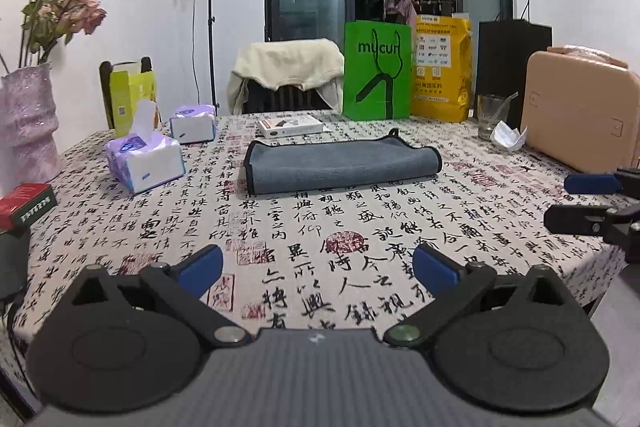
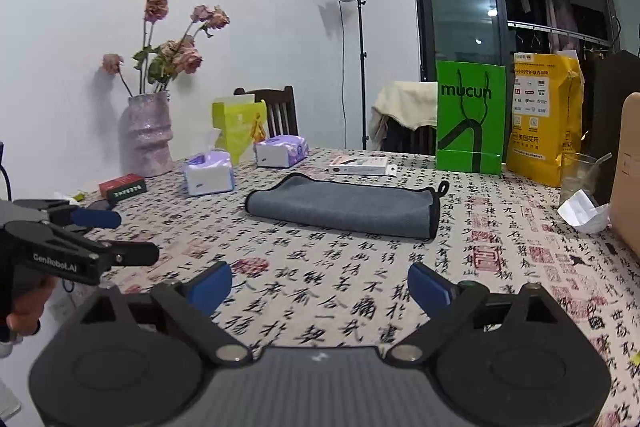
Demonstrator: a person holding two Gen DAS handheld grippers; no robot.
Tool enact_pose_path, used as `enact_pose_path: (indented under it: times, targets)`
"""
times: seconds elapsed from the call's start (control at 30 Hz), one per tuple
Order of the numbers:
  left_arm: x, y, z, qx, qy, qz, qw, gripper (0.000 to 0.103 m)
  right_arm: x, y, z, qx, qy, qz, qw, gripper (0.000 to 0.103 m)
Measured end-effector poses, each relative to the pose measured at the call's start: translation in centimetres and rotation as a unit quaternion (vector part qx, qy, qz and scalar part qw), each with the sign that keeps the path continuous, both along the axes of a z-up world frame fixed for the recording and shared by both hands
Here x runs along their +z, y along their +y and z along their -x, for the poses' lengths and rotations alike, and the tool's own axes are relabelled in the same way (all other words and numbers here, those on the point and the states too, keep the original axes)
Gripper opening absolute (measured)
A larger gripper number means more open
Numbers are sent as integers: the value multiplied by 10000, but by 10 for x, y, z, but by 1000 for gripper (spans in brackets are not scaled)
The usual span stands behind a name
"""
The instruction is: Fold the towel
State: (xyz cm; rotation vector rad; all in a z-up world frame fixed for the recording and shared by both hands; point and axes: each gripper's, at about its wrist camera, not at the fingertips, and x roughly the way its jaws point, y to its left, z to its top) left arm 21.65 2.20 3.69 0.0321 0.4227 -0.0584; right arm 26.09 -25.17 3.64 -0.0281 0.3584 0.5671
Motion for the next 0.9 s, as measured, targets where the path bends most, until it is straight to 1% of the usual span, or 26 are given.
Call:
enact_pose_path:
  times: [0.1,0.2,0.43,0.67,0.9]
  targets:
    - [0,2,16,57,-83,29,9999,103,-5,0,12,-34,-25,-71,10000,95]
    - [0,3,30,144,-97,-24,9998,103,-9,0,24,-38,0,-157,9999,95]
    - [2,10,64,219,-355,46,9991,103,-16,-2,46,-105,3,-249,9996,96]
    - [2,14,84,216,-484,78,9986,103,-20,-10,70,-303,22,-401,9987,96]
    - [0,19,103,256,-565,142,9980,103,-18,-8,90,-265,-8,-421,9988,97]
